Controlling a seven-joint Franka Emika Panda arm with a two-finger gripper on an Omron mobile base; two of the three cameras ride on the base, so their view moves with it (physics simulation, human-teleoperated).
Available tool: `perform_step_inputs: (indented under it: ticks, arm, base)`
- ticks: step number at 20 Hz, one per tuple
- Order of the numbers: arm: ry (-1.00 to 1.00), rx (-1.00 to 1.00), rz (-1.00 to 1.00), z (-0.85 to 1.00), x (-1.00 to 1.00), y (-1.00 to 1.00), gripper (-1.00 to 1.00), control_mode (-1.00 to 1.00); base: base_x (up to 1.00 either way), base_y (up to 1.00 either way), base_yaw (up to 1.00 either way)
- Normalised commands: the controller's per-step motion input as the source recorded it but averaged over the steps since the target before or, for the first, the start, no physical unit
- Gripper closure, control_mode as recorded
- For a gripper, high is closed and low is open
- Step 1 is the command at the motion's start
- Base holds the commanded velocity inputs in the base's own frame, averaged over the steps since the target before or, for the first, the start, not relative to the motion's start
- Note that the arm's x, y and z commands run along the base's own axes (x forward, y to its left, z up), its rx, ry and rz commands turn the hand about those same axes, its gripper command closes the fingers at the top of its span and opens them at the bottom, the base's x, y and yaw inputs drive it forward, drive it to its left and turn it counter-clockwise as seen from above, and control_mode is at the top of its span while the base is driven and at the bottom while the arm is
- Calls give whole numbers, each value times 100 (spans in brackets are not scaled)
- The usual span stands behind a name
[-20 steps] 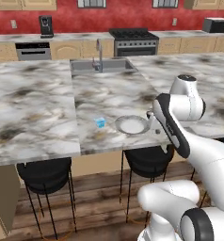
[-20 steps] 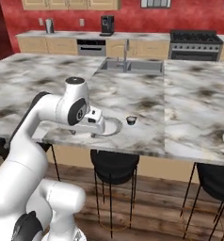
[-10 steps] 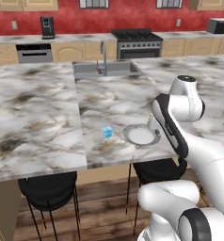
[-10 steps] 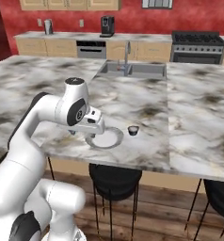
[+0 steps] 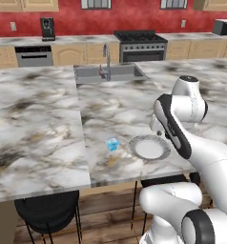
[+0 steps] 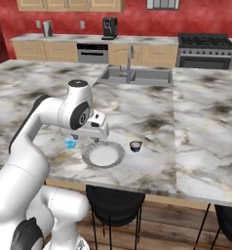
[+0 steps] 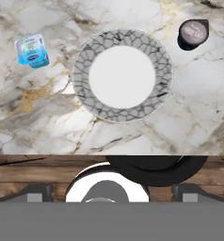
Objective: Place two yogurt containers on each plate.
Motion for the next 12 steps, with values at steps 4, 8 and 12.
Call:
perform_step_inputs:
  ticks: [4, 8, 12]
  arm:
    - [0, 0, 0, 0, 0, 0, -100, 100]
    - [0, 0, 0, 0, 0, 0, -100, 100]
    - [0, 0, 0, 0, 13, 0, -100, -100]
  base:
    - [50, 0, 0]
    - [58, 0, 0]
    - [47, 0, 0]
